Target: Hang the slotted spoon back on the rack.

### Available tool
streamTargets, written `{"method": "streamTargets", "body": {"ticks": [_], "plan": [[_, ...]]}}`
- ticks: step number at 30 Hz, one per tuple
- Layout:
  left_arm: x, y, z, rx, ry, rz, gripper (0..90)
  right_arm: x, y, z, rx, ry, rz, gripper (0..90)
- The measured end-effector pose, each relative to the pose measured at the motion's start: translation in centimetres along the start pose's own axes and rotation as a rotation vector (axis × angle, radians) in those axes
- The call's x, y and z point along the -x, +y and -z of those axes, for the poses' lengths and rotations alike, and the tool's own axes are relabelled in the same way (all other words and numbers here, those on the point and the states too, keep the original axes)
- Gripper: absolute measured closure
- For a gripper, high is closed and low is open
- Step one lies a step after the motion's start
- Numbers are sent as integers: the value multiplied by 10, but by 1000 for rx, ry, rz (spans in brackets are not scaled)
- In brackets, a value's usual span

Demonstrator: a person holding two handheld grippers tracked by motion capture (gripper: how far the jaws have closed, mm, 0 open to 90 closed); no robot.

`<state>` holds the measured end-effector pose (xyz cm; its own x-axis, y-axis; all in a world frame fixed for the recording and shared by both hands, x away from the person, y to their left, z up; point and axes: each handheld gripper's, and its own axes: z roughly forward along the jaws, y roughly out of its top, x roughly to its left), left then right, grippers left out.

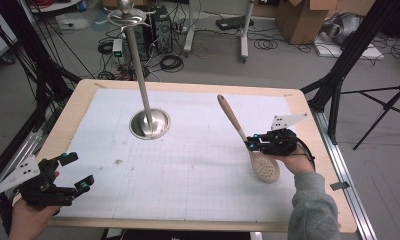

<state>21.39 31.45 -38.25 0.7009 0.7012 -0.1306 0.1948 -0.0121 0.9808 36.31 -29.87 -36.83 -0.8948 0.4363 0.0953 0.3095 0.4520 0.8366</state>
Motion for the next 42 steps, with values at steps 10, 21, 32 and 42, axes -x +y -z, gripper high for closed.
{"method": "streamTargets", "body": {"ticks": [10, 21, 32, 42], "plan": [[0, 1, 1, 4, -1, 1, 17, -4, 11, 1, 44, -5, 7, 781], [-1, 2, 2, 7, -1, -3, 17, -9, 29, 1, 103, -24, -27, 780], [-1, 2, 3, 11, 1, -1, 17, -16, 47, -3, 141, -13, -19, 780], [-1, 3, 3, 11, 0, -5, 17, -22, 63, -12, 169, -19, -18, 780]]}}
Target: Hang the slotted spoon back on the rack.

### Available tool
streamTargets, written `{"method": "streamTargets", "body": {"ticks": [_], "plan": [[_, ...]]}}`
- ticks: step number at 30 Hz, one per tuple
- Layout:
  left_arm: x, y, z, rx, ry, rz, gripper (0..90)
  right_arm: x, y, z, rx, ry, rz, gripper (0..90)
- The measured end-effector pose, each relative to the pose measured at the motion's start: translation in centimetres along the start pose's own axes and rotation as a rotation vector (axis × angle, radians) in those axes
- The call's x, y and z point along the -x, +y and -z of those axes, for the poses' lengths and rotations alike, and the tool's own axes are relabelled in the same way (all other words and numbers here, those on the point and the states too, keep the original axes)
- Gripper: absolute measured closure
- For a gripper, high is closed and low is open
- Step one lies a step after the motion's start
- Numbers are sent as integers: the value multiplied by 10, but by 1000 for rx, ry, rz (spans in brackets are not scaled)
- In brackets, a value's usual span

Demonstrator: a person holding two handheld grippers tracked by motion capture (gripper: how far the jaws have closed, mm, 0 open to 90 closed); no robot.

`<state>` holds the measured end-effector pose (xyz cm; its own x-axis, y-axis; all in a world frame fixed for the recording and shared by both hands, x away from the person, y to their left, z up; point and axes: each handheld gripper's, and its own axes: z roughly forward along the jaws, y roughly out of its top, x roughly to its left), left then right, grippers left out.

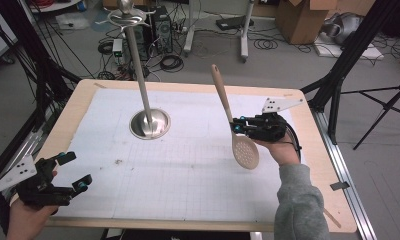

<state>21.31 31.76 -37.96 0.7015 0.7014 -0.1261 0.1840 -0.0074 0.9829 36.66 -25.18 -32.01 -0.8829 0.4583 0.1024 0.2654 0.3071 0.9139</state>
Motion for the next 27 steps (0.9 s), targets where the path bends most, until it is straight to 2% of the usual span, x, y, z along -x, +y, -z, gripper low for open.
{"method": "streamTargets", "body": {"ticks": [9, 27], "plan": [[1, 0, -1, -5, -5, 0, 17, -4, 11, -11, 8, -27, -9, 780], [3, -1, 3, -3, 0, 3, 17, -9, 35, -30, 16, 7, 19, 780]]}}
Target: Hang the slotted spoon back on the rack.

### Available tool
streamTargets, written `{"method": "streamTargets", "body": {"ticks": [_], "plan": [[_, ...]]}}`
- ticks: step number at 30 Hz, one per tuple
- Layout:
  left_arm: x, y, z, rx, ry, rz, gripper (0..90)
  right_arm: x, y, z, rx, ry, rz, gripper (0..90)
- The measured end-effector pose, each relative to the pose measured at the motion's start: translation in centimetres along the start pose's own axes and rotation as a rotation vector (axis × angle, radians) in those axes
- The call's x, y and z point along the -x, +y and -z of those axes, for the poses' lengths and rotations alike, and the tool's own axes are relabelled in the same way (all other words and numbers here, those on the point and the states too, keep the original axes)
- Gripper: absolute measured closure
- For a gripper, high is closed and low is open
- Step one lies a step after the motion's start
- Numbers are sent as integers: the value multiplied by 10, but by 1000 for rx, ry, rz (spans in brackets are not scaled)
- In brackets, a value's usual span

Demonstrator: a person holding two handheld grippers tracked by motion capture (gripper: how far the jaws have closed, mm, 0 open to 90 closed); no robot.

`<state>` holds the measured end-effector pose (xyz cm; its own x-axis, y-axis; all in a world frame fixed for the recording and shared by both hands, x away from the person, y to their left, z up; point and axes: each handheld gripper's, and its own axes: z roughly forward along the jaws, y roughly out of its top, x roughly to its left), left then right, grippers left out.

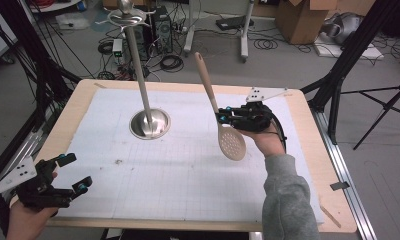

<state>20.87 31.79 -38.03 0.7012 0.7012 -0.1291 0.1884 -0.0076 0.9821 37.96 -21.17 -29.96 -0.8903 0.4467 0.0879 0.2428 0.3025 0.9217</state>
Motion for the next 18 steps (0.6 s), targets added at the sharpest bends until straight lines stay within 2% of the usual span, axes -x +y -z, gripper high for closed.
{"method": "streamTargets", "body": {"ticks": [11, 18], "plan": [[2, 0, 8, 8, 20, -2, 17, -4, 19, -11, 14, 17, 4, 780], [3, -1, 12, 11, 25, 2, 17, -6, 29, -20, 16, 8, 11, 780]]}}
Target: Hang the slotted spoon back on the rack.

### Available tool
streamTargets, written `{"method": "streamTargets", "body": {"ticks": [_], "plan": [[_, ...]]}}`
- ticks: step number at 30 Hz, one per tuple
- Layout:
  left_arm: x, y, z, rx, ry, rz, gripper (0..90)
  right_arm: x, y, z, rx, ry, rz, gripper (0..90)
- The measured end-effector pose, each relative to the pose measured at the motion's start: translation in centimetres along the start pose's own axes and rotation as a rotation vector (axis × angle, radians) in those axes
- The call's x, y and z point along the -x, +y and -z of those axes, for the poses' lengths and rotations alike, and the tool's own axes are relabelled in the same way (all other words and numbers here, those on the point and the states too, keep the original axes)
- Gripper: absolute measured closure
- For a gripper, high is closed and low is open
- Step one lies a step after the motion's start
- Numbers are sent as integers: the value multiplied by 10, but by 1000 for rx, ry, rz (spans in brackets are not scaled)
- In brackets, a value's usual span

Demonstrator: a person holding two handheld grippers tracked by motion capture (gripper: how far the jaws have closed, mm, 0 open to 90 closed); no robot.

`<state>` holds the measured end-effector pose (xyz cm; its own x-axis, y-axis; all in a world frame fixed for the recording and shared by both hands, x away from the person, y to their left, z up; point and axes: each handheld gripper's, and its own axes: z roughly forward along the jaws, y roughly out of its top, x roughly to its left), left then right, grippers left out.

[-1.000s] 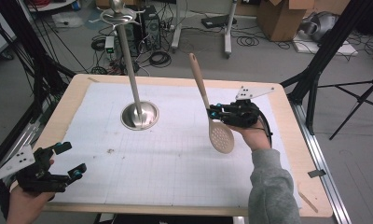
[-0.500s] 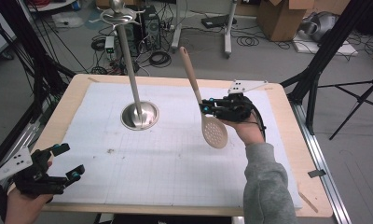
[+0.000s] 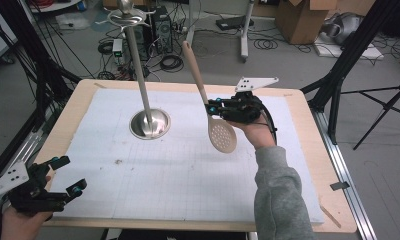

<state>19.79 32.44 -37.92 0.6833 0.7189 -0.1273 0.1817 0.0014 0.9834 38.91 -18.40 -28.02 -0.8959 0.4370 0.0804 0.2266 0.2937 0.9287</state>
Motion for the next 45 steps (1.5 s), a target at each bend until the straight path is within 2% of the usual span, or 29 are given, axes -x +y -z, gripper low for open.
{"method": "streamTargets", "body": {"ticks": [11, 27, 45], "plan": [[1, 0, 4, 0, 2, -1, 17, -5, 16, -17, -14, -18, 13, 780], [2, -1, 12, 8, 19, 5, 17, -6, 28, -36, -11, -25, 3, 780], [2, -1, 19, 14, 28, 8, 17, -9, 44, -50, -18, -54, -6, 780]]}}
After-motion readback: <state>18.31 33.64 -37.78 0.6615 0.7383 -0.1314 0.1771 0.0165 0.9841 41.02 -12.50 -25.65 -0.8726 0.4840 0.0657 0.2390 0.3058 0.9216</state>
